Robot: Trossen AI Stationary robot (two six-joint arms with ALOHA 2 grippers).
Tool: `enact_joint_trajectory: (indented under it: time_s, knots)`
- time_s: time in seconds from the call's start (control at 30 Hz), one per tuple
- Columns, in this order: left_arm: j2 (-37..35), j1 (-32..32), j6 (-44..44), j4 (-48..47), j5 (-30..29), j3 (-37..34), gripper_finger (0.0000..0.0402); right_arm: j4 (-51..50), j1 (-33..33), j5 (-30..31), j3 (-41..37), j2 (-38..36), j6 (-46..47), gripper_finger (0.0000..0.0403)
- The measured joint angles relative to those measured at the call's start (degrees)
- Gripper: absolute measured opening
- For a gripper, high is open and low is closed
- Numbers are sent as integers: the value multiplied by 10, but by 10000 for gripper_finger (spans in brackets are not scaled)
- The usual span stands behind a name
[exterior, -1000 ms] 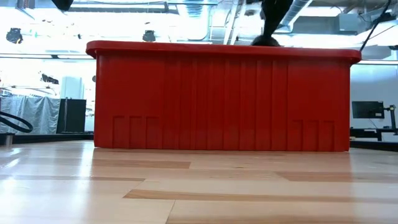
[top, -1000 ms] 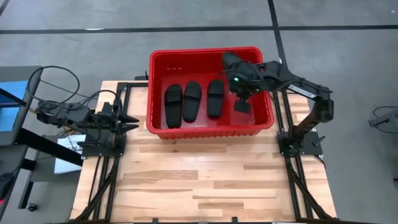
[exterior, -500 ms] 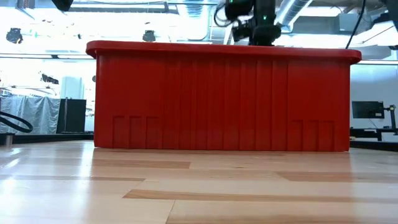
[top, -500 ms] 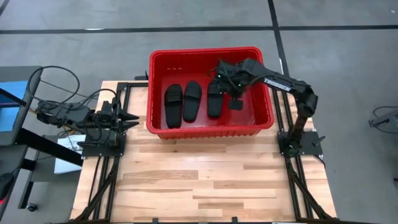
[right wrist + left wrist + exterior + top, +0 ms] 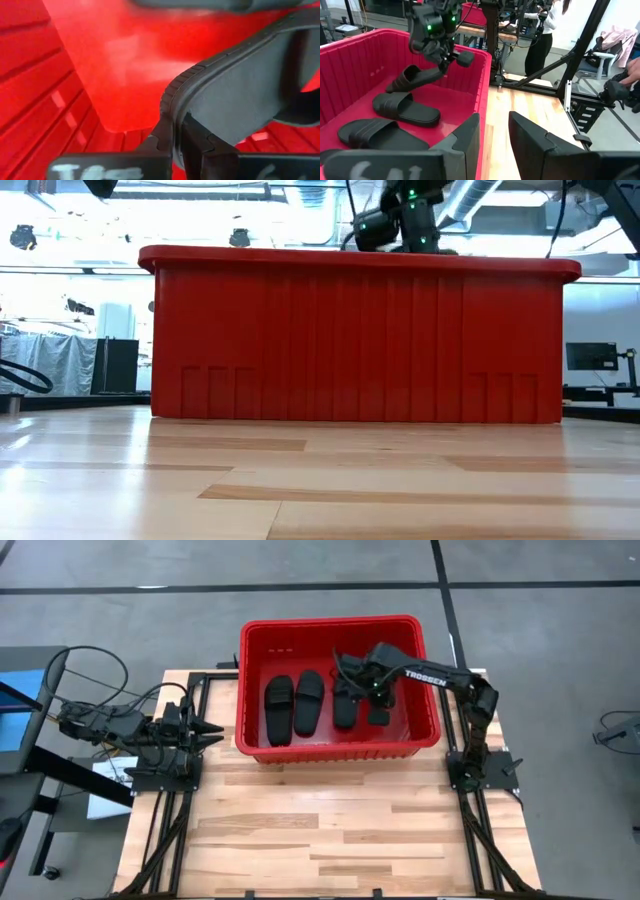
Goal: Pick and place slides into bin
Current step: Put the black slide into the red container, then return to Home Position
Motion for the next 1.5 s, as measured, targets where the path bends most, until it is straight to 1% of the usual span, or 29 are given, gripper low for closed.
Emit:
enact_joint_trajectory:
  time_s: [0.23, 0.47, 0.67, 0.8, 0.9, 1.17, 1.5]
  knots:
    - [0, 0, 0, 0, 0, 0, 93, 34, 0, -4, -70, 0, 5, 1]
    - [0, 0, 0, 1, 0, 0, 93, 84, 0, -11, -104, -1, -1, 1]
    - [0, 0, -5, 2, 0, 0, 93, 108, -1, -11, -107, -1, -17, 1]
    - [0, 0, -6, 2, 0, 0, 93, 107, -5, -12, -107, -1, -18, 1]
    - [0, 0, -6, 2, 0, 0, 93, 105, -5, -13, -106, -1, -18, 11]
    - [0, 0, -6, 2, 0, 0, 93, 102, 0, -13, -106, -1, -12, 52]
    - [0, 0, -7, 2, 1, 0, 93, 104, 1, -28, -106, -1, -10, 61]
